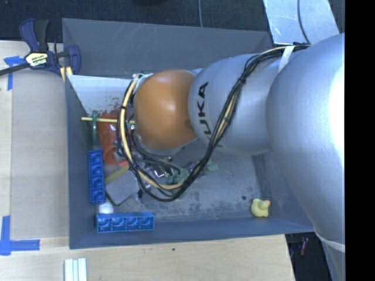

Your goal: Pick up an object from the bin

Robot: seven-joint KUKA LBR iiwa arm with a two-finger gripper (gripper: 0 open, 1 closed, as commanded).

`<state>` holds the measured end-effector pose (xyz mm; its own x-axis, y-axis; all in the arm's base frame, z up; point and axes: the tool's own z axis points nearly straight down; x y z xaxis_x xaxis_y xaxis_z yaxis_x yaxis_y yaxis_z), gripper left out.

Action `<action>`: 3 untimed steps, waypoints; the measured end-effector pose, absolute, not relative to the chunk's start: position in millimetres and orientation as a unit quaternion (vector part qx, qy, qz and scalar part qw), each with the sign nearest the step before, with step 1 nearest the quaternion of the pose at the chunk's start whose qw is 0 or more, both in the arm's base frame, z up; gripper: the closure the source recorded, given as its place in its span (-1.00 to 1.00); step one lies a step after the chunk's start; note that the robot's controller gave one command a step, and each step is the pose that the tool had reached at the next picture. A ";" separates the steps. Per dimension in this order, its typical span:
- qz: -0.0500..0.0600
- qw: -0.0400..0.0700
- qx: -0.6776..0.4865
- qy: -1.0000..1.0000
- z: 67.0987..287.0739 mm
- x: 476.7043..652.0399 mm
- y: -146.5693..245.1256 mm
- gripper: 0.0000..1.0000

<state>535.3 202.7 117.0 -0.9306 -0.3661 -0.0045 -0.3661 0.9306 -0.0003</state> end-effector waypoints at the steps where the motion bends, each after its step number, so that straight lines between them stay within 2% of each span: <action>1: -0.001 -0.002 -0.313 0.950 102.8 541.7 162.3 -1.00; 2: 0.000 0.005 -0.336 0.942 69.3 551.8 168.7 -1.00; 3: -0.003 0.004 -0.527 0.850 71.5 547.1 230.6 1.00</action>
Offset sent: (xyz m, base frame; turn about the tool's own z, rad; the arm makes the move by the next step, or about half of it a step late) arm 0.0156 -0.0343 -0.0470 -0.3102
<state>547.1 230.6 71.5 -0.4455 -0.8953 -0.0033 -0.8952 0.4455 -0.0084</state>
